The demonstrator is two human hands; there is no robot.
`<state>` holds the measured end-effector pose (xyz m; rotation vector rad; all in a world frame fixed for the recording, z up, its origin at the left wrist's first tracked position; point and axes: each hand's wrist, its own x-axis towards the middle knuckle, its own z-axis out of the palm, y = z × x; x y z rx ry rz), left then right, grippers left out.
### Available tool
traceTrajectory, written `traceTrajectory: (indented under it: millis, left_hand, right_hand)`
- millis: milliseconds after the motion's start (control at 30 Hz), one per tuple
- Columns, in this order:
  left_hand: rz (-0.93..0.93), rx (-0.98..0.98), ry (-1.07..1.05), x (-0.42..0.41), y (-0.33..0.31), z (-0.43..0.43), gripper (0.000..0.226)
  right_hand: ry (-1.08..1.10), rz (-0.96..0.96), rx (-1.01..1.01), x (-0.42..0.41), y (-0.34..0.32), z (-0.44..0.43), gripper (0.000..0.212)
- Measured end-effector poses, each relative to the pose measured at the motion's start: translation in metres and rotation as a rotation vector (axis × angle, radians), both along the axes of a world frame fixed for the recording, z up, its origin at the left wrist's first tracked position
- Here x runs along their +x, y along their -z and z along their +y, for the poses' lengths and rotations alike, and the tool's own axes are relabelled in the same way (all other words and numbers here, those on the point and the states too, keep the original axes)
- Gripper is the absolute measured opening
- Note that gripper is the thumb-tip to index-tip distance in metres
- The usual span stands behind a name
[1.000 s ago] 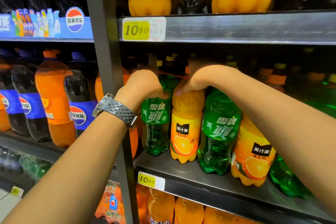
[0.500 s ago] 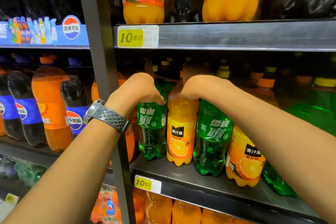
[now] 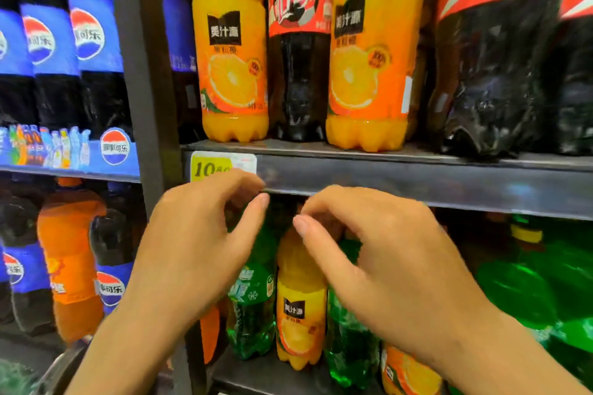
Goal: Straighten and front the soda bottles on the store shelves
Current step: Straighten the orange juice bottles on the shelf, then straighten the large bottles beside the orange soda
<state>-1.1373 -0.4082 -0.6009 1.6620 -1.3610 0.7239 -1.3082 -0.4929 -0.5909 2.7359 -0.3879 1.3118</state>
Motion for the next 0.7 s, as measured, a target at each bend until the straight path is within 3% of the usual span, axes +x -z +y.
traceTrajectory:
  millis: [100,267,500,700]
  left_hand:
    - [0.01,-0.044,-0.035,0.002,-0.027,-0.002,0.023]
    - [0.054,0.105,-0.019,-0.002,-0.074,-0.009,0.031]
    - [0.212,-0.01,-0.021,0.004,-0.154,-0.004,0.037]
    - [0.143,0.005,0.01,0.02,-0.244,0.001,0.047]
  right_hand:
    - [0.02,-0.128,-0.024,-0.002,-0.029,-0.011,0.015]
    - [0.178,0.006,0.02,0.0,-0.072,-0.026,0.017]
    - [0.162,-0.001,0.127,-0.002,-0.134,-0.01,0.015]
    - [0.141,0.007,0.17,0.005,-0.229,-0.001,0.016]
